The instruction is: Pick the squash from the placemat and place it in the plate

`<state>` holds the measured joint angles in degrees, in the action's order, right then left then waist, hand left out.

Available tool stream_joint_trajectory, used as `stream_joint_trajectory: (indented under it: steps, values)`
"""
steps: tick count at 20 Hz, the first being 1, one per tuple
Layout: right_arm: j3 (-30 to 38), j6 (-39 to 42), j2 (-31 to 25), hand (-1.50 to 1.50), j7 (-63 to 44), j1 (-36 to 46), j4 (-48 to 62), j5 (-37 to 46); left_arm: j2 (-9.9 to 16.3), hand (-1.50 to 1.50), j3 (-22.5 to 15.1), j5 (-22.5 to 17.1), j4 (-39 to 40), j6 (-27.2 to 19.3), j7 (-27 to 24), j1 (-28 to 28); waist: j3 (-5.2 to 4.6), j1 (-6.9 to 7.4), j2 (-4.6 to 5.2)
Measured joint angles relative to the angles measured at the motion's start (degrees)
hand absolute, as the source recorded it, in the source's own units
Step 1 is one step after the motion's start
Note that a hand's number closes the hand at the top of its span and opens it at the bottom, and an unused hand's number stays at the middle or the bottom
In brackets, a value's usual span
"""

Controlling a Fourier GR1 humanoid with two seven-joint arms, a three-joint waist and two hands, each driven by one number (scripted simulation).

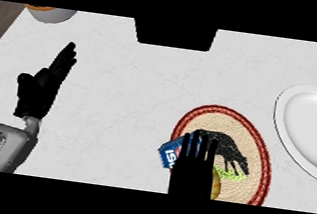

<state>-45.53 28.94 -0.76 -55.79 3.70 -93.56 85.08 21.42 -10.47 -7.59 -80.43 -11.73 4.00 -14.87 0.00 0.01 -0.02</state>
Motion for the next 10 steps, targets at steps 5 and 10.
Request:
stream_joint_trajectory:
  steps: [5,10]
  values:
    - [2.2,-0.9,-0.7,-1.50,1.0,-1.3,1.5,0.8,-0.6,0.00,1.4,1.1,-0.7,1.5,1.3,0.1,0.00,-0.05,-0.01]
    - [4.5,-1.7,-2.6,1.50,3.8,-0.6,1.0,2.3,-1.4,0.00,3.6,2.3,1.0,3.4,-0.1,-0.2,-0.04,-0.09,-0.06]
